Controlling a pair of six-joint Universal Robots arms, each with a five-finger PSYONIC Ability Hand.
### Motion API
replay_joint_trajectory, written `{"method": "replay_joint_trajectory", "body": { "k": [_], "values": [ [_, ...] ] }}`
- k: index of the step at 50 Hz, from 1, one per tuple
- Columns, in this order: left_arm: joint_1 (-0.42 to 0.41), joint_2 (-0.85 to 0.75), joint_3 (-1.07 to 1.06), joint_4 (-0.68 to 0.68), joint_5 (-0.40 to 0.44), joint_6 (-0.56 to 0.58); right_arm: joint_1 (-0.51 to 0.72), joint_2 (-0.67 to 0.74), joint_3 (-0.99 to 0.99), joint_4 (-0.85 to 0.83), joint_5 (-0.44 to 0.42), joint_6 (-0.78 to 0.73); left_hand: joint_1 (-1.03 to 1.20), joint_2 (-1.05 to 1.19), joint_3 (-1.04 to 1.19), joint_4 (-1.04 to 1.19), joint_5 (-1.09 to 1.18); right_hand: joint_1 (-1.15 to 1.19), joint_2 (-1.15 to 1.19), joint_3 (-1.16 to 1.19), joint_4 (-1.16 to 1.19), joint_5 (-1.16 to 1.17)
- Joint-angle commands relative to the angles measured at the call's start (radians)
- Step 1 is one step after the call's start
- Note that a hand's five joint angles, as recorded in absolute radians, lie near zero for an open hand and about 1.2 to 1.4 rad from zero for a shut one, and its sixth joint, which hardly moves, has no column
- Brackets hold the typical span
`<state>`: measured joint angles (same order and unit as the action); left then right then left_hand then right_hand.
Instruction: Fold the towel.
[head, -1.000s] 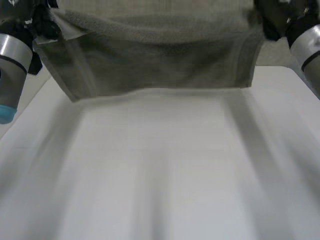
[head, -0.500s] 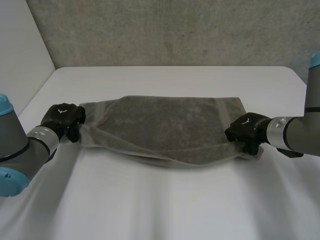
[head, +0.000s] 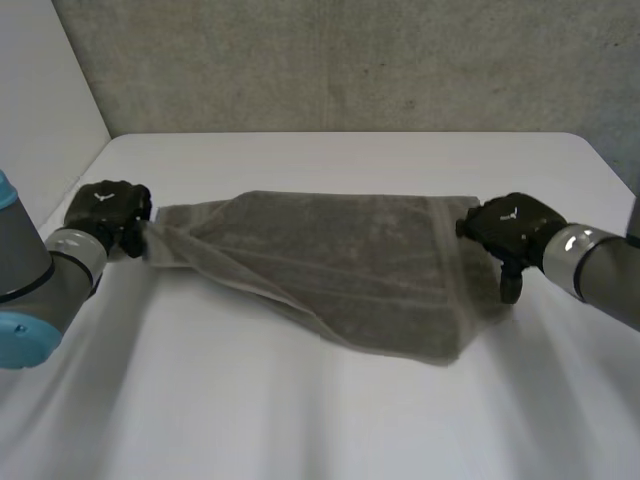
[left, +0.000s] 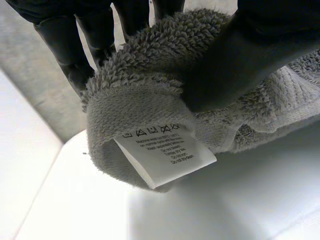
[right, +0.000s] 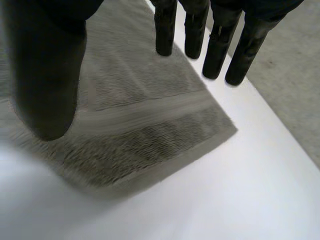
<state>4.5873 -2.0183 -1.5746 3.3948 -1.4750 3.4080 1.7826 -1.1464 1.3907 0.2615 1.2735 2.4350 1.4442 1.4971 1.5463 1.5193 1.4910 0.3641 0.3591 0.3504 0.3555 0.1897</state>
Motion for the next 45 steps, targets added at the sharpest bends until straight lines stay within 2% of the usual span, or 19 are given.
{"method": "replay_joint_trajectory", "body": {
  "k": [1, 8, 14, 20, 24, 25, 27, 30, 38, 45],
  "values": [
    [0.018, -0.031, 0.031, 0.017, -0.068, -0.001, -0.054, -0.114, 0.180, 0.012, -0.078, -0.016, -0.048, -0.101, -0.150, -0.123, -0.269, 0.328, 0.333, 0.341, 0.336, 0.328],
    [0.019, -0.033, 0.013, 0.017, -0.068, -0.003, -0.078, -0.151, 0.266, 0.091, -0.105, -0.039, -0.048, -0.101, -0.150, -0.123, -0.269, 0.584, 0.588, 0.597, 0.592, 0.583],
    [0.012, -0.033, 0.010, 0.017, -0.068, -0.004, -0.100, -0.145, 0.301, 0.148, -0.126, -0.108, -0.048, -0.101, -0.150, -0.123, -0.269, 0.593, 0.598, 0.607, 0.601, 0.593],
    [0.009, -0.034, 0.008, 0.017, -0.068, -0.004, -0.094, -0.119, 0.327, 0.145, -0.190, -0.109, -0.048, -0.101, -0.150, -0.123, -0.269, 0.555, 0.560, 0.568, 0.563, 0.555],
    [0.007, -0.034, 0.007, 0.017, -0.068, -0.004, -0.092, -0.032, 0.304, 0.124, -0.229, -0.091, -0.048, -0.101, -0.150, -0.123, -0.269, 0.473, 0.478, 0.486, 0.481, 0.473],
    [0.007, -0.033, 0.007, 0.017, -0.070, -0.004, -0.092, -0.032, 0.304, 0.124, -0.229, -0.091, -0.048, -0.101, -0.150, -0.123, -0.269, 0.472, 0.477, 0.486, 0.481, 0.472],
    [0.007, -0.033, 0.007, 0.017, -0.070, -0.006, -0.081, 0.005, 0.275, 0.092, -0.223, -0.071, -0.048, -0.101, -0.150, -0.123, -0.269, 0.292, 0.296, 0.305, 0.300, 0.291],
    [0.005, -0.033, 0.007, 0.017, -0.070, -0.006, -0.063, 0.020, 0.251, 0.074, -0.223, -0.054, -0.048, -0.101, -0.150, -0.123, -0.269, 0.276, 0.281, 0.289, 0.284, 0.276],
    [0.012, -0.028, -0.008, 0.018, -0.064, -0.044, 0.003, 0.054, 0.122, -0.045, -0.220, 0.119, -0.048, -0.101, -0.150, -0.123, -0.269, 0.247, 0.252, 0.260, 0.255, 0.246],
    [0.009, -0.026, -0.010, 0.018, -0.064, -0.046, 0.050, 0.112, 0.047, -0.090, -0.174, 0.136, -0.048, -0.101, -0.150, -0.123, -0.269, 0.188, 0.193, 0.201, 0.196, 0.188]
  ]
}}
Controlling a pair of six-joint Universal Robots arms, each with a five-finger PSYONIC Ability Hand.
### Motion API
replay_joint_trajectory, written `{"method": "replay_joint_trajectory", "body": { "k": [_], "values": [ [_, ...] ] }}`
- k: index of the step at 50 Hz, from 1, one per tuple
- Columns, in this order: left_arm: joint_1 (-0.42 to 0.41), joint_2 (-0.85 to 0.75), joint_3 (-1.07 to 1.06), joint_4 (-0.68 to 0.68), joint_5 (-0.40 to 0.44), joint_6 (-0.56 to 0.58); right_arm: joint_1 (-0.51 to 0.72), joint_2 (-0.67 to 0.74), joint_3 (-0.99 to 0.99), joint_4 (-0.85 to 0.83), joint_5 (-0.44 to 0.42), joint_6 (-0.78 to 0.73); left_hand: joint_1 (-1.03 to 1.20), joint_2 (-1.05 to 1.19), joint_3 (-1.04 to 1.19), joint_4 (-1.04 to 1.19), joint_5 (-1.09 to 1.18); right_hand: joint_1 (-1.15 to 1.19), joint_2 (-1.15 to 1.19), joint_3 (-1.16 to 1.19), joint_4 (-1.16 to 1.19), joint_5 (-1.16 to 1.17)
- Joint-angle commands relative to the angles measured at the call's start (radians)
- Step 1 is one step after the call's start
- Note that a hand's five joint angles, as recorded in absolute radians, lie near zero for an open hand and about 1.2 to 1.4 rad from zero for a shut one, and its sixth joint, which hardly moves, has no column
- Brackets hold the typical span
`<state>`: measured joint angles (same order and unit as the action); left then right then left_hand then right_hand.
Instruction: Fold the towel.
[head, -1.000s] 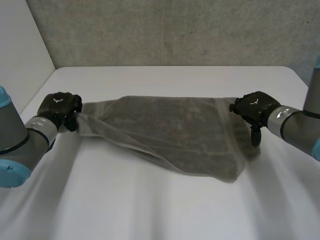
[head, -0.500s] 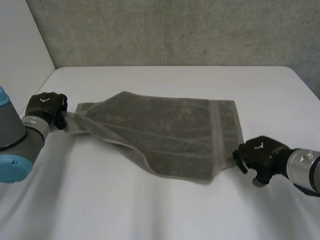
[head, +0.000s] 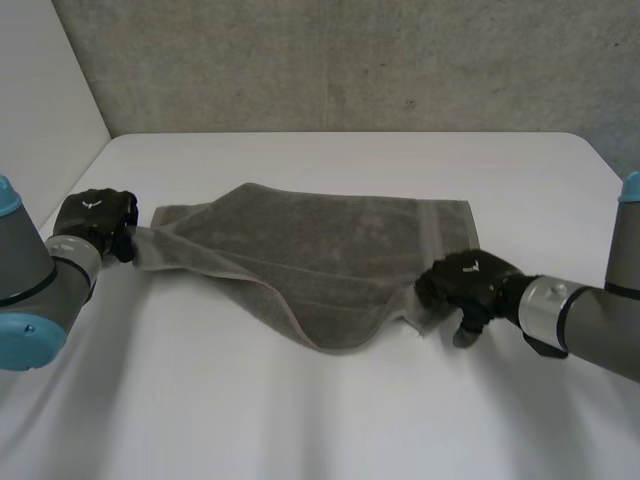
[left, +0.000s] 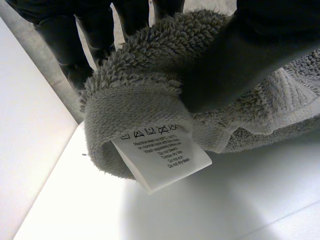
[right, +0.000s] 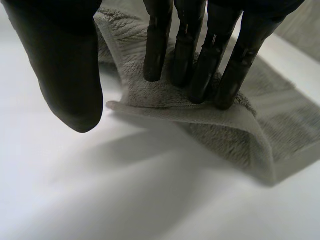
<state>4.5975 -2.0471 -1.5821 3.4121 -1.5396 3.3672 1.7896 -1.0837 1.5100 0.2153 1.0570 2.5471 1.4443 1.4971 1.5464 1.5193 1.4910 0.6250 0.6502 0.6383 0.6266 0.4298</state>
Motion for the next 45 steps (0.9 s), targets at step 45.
{"method": "replay_joint_trajectory", "body": {
  "k": [45],
  "values": [
    [-0.006, -0.004, -0.006, 0.001, 0.004, -0.005, 0.126, 0.219, -0.183, -0.191, 0.127, 0.015, -0.048, -0.101, -0.150, -0.123, -0.269, 0.247, 0.222, 0.233, 0.245, 0.267]
  ]
}}
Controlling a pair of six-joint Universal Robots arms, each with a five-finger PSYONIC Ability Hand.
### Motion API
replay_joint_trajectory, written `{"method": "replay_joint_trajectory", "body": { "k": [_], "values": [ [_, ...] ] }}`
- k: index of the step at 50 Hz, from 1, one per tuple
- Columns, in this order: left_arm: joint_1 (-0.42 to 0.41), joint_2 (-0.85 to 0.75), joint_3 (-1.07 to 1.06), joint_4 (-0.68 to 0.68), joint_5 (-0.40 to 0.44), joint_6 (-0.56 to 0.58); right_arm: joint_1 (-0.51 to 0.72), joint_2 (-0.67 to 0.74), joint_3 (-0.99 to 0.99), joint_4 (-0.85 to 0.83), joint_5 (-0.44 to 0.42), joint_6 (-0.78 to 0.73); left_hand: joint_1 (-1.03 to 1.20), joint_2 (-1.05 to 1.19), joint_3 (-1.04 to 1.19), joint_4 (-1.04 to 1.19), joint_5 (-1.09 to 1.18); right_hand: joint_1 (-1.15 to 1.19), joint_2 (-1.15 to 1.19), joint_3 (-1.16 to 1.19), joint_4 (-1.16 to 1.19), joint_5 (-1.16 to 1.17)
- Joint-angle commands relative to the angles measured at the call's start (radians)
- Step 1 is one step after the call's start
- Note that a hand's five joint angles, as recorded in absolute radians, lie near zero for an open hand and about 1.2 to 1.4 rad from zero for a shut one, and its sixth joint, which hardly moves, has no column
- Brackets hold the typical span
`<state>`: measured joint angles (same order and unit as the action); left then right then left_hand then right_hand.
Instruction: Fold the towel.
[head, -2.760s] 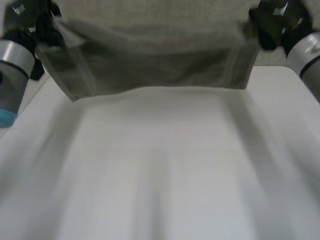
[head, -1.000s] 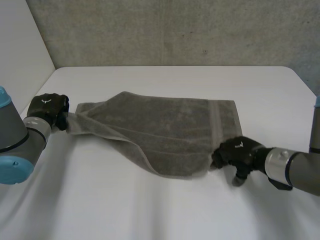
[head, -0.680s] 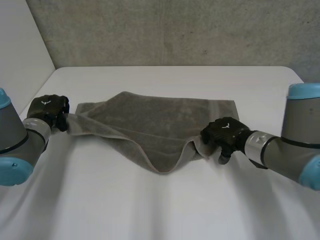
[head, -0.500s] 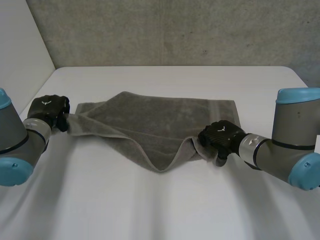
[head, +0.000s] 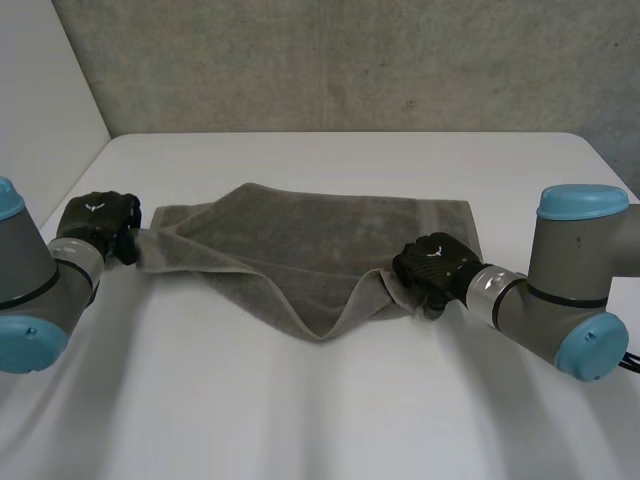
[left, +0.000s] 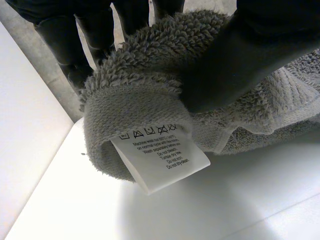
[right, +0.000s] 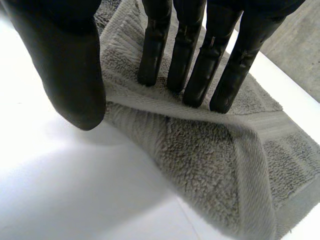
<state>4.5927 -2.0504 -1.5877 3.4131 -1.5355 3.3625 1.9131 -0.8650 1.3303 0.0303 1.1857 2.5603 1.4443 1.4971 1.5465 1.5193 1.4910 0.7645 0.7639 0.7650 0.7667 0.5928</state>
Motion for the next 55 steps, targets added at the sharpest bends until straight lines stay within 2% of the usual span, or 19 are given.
{"method": "replay_joint_trajectory", "body": {
  "k": [1, 3, 5, 11, 12, 22, 24, 27, 29, 30, 32, 35, 37, 38, 40, 49, 55],
  "values": [
    [0.000, -0.001, 0.000, 0.000, 0.000, 0.000, 0.006, 0.000, -0.005, -0.006, -0.001, 0.001, -0.048, -0.101, -0.150, -0.123, -0.269, 0.171, 0.172, 0.171, 0.169, 0.168],
    [0.000, -0.001, 0.000, 0.000, 0.000, 0.000, 0.007, -0.002, -0.006, -0.009, -0.001, 0.006, -0.048, -0.101, -0.150, -0.123, -0.269, 0.225, 0.225, 0.224, 0.223, 0.222],
    [0.000, -0.001, 0.000, 0.000, 0.000, 0.000, 0.009, -0.002, -0.008, -0.015, 0.000, 0.011, -0.048, -0.101, -0.150, -0.123, -0.269, 0.374, 0.374, 0.373, 0.371, 0.371],
    [0.000, 0.001, 0.000, 0.000, 0.000, 0.000, 0.010, -0.002, -0.008, -0.017, -0.001, 0.012, -0.048, -0.101, -0.150, -0.123, -0.269, 0.539, 0.539, 0.538, 0.537, 0.536],
    [0.000, 0.001, 0.000, 0.000, 0.000, 0.000, 0.010, -0.002, -0.008, -0.017, -0.001, 0.014, -0.048, -0.101, -0.150, -0.123, -0.269, 0.631, 0.631, 0.630, 0.629, 0.628],
    [-0.001, 0.009, -0.017, -0.002, 0.001, 0.000, -0.008, -0.029, -0.006, -0.006, 0.003, 0.037, -0.048, -0.101, -0.150, -0.123, -0.269, 0.632, 0.632, 0.631, 0.630, 0.629],
    [-0.001, 0.010, -0.023, -0.003, 0.002, 0.002, -0.041, -0.116, 0.004, 0.003, -0.009, 0.084, -0.048, -0.101, -0.150, -0.123, -0.269, 0.632, 0.632, 0.631, 0.630, 0.629],
    [-0.003, 0.016, -0.038, -0.009, 0.008, 0.006, -0.085, -0.167, 0.015, 0.010, -0.018, 0.115, -0.048, -0.101, -0.150, -0.123, -0.269, 0.632, 0.632, 0.631, 0.630, 0.629],
    [-0.003, 0.024, -0.048, -0.012, 0.008, 0.008, -0.175, -0.233, 0.038, 0.017, -0.052, 0.191, -0.048, -0.101, -0.150, -0.123, -0.269, 0.632, 0.632, 0.631, 0.630, 0.629],
    [-0.003, 0.038, -0.057, -0.014, 0.008, 0.008, -0.175, -0.233, 0.038, 0.017, -0.052, 0.192, -0.048, -0.101, -0.150, -0.123, -0.269, 0.632, 0.632, 0.631, 0.630, 0.629],
    [-0.005, 0.054, -0.066, -0.017, 0.008, 0.008, -0.242, -0.278, 0.061, 0.032, -0.118, 0.256, -0.048, -0.101, -0.150, -0.123, -0.269, 0.632, 0.632, 0.631, 0.630, 0.629],
    [-0.005, 0.087, -0.096, -0.028, 0.009, 0.009, -0.272, -0.301, 0.072, 0.048, -0.158, 0.276, -0.048, -0.101, -0.150, -0.123, -0.269, 0.632, 0.632, 0.631, 0.630, 0.629],
    [-0.005, 0.102, -0.112, -0.031, 0.011, 0.011, -0.345, -0.344, 0.108, 0.094, -0.227, 0.285, -0.048, -0.101, -0.150, -0.123, -0.269, 0.632, 0.632, 0.631, 0.630, 0.629],
    [-0.003, 0.123, -0.129, -0.034, 0.014, 0.011, -0.345, -0.344, 0.109, 0.094, -0.227, 0.285, -0.048, -0.101, -0.150, -0.123, -0.269, 0.632, 0.632, 0.631, 0.630, 0.629],
    [-0.005, 0.144, -0.146, -0.038, 0.025, 0.011, -0.405, -0.380, 0.138, 0.131, -0.282, 0.285, -0.048, -0.101, -0.150, -0.123, -0.269, 0.632, 0.632, 0.631, 0.630, 0.629],
    [0.006, 0.265, -0.242, -0.081, 0.101, 0.011, -0.526, -0.468, 0.199, 0.149, -0.360, 0.290, -0.048, -0.101, -0.150, -0.123, -0.269, 0.632, 0.632, 0.631, 0.630, 0.629],
    [0.006, 0.341, -0.313, -0.120, 0.149, 0.011, -0.565, -0.506, 0.214, 0.206, -0.412, 0.279, -0.048, -0.101, -0.150, -0.123, -0.269, 0.632, 0.632, 0.631, 0.630, 0.629]
  ]
}}
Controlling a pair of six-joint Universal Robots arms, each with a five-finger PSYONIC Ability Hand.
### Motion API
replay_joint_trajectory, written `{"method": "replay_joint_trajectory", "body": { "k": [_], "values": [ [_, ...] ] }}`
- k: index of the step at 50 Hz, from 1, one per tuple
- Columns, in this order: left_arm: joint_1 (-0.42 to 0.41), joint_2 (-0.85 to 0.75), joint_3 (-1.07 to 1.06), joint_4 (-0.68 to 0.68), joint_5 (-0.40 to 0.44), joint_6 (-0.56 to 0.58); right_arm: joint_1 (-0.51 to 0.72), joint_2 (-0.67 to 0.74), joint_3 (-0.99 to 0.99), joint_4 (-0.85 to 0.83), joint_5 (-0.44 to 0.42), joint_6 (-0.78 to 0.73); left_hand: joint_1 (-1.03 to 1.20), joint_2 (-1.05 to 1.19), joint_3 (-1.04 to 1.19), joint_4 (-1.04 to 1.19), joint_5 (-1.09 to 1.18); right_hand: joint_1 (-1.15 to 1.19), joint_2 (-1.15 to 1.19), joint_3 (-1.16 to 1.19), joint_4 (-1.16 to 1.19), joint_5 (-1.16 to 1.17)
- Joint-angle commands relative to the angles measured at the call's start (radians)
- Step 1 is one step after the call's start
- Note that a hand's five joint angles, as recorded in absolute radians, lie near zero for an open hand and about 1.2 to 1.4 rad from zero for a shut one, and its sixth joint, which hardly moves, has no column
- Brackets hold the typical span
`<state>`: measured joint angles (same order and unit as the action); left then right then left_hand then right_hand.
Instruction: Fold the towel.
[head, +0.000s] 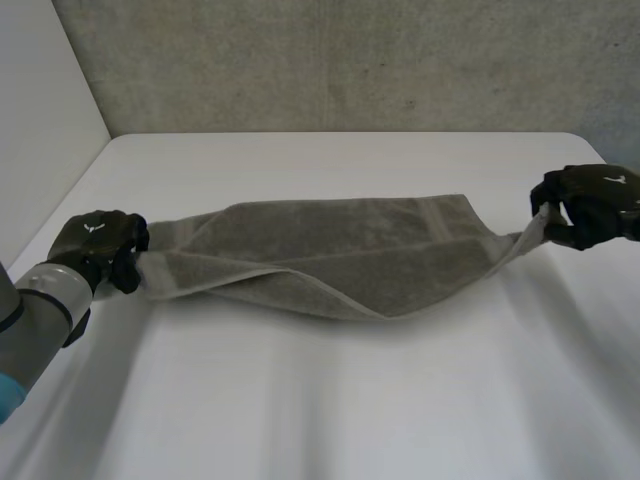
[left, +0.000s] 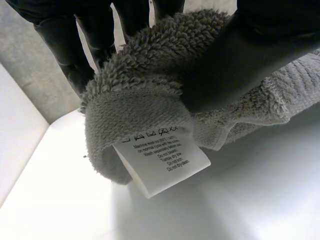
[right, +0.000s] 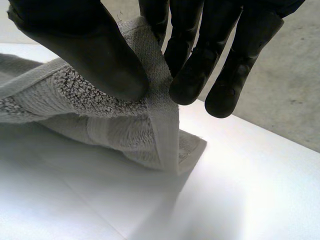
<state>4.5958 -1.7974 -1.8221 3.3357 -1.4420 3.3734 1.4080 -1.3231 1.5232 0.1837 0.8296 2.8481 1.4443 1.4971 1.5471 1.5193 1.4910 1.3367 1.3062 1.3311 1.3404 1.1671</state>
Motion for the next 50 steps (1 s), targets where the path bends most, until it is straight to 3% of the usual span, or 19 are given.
{"method": "replay_joint_trajectory", "body": {
  "k": [1, 11, 24, 28, 29, 30, 32, 35, 44, 50],
  "values": [
    [0.005, 0.105, -0.092, -0.048, 0.067, 0.000, -0.060, -0.048, 0.022, 0.053, -0.057, -0.009, -0.048, -0.101, -0.151, -0.123, -0.269, 0.060, 0.090, 0.065, 0.056, 0.055],
    [0.014, 0.098, -0.105, -0.039, 0.104, 0.008, -0.069, -0.036, 0.045, 0.115, -0.084, -0.145, -0.048, -0.101, -0.151, -0.123, -0.269, 0.060, 0.090, 0.065, 0.056, 0.055],
    [-0.023, -0.275, 0.190, -0.028, 0.081, 0.027, 0.029, 0.126, -0.014, 0.119, -0.067, -0.165, -0.086, -0.139, -0.189, -0.161, -0.307, 0.060, 0.090, 0.065, 0.056, 0.055],
    [-0.029, -0.385, 0.328, -0.039, 0.049, 0.026, 0.042, 0.134, -0.015, 0.119, -0.058, -0.165, -0.332, -0.385, -0.435, -0.407, -0.554, 0.060, 0.090, 0.065, 0.056, 0.055],
    [-0.031, -0.404, 0.355, -0.041, 0.031, 0.026, 0.042, 0.134, -0.015, 0.119, -0.058, -0.165, -0.550, -0.603, -0.653, -0.625, -0.772, 0.060, 0.090, 0.065, 0.056, 0.055],
    [-0.031, -0.404, 0.356, -0.041, 0.031, 0.026, 0.043, 0.136, -0.014, 0.119, -0.058, -0.165, -0.553, -0.605, -0.655, -0.628, -0.774, 0.060, 0.090, 0.065, 0.056, 0.055],
    [-0.038, -0.419, 0.395, -0.038, 0.006, 0.026, 0.045, 0.136, -0.011, 0.119, -0.058, -0.165, -0.986, -1.038, -1.088, -1.061, -1.207, 0.060, 0.090, 0.065, 0.056, 0.055],
    [-0.043, -0.419, 0.408, -0.030, -0.003, 0.026, 0.045, 0.137, -0.005, 0.117, -0.058, -0.167, -1.113, -1.166, -1.216, -1.188, -1.334, 0.060, 0.090, 0.065, 0.056, 0.055],
    [-0.048, -0.404, 0.408, 0.001, -0.023, 0.029, 0.042, 0.139, -0.003, 0.114, -0.060, -0.168, -1.169, -1.222, -1.272, -1.244, -1.390, 0.060, 0.090, 0.065, 0.056, 0.055],
    [-0.067, -0.303, 0.296, -0.004, -0.011, 0.020, 0.043, 0.140, 0.000, 0.111, -0.060, -0.171, -1.152, -1.204, -1.254, -1.227, -1.373, 0.060, 0.090, 0.065, 0.056, 0.055]
  ]
}}
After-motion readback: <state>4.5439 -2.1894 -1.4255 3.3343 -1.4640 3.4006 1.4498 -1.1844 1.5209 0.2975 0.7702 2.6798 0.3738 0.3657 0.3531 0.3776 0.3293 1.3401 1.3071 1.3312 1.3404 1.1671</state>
